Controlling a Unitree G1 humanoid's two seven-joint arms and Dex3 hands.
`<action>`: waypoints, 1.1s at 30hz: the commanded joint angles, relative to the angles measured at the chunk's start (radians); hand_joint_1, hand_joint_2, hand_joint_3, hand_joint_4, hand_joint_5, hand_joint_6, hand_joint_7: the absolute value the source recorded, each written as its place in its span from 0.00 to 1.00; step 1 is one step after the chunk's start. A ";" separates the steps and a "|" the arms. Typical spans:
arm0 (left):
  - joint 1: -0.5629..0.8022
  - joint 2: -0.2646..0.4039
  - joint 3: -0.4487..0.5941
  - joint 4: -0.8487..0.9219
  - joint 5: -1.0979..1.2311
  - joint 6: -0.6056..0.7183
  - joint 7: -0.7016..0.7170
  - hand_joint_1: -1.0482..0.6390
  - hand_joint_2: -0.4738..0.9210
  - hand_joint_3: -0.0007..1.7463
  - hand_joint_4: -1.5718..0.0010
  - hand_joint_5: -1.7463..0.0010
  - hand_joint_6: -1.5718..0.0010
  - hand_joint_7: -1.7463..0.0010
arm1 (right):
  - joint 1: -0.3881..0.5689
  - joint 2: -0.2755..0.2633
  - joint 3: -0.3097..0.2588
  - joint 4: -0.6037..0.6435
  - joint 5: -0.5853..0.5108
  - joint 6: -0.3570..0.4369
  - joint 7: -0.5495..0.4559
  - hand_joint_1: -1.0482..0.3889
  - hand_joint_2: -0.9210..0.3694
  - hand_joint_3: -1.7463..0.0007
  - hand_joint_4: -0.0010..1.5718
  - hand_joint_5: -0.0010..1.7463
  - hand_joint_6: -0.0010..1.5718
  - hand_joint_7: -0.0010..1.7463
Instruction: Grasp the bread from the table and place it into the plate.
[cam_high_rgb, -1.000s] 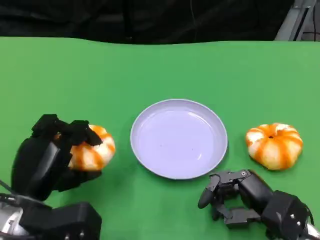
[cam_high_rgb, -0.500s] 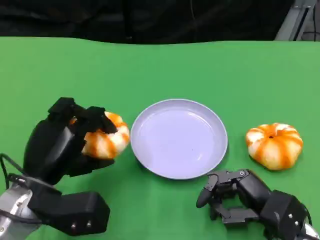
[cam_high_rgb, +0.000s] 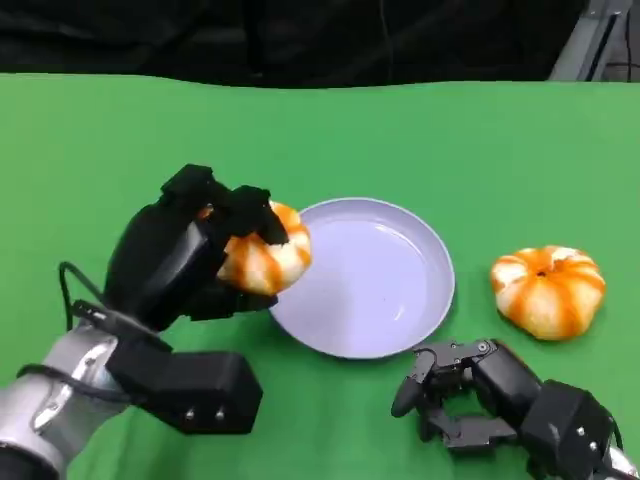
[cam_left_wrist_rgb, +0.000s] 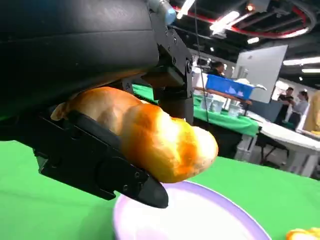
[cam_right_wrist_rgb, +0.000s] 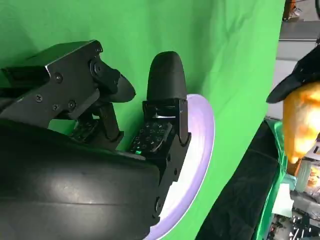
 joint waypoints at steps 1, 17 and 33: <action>-0.065 -0.024 -0.007 0.086 -0.029 -0.024 -0.035 0.55 0.96 0.00 0.70 0.00 0.67 0.13 | -0.002 -0.009 0.000 -0.003 0.002 0.001 -0.003 0.88 0.21 0.47 0.64 0.72 0.64 0.52; -0.269 -0.163 -0.057 0.465 -0.044 -0.085 -0.003 0.57 0.96 0.00 0.72 0.00 0.67 0.15 | 0.001 0.001 0.007 -0.005 0.008 -0.001 -0.013 0.88 0.24 0.43 0.63 0.70 0.65 0.52; -0.388 -0.276 -0.119 0.650 -0.029 -0.029 -0.014 0.59 0.96 0.00 0.70 0.04 0.60 0.25 | 0.004 -0.002 0.017 -0.016 -0.002 0.004 -0.017 0.85 0.25 0.46 0.64 0.70 0.66 0.52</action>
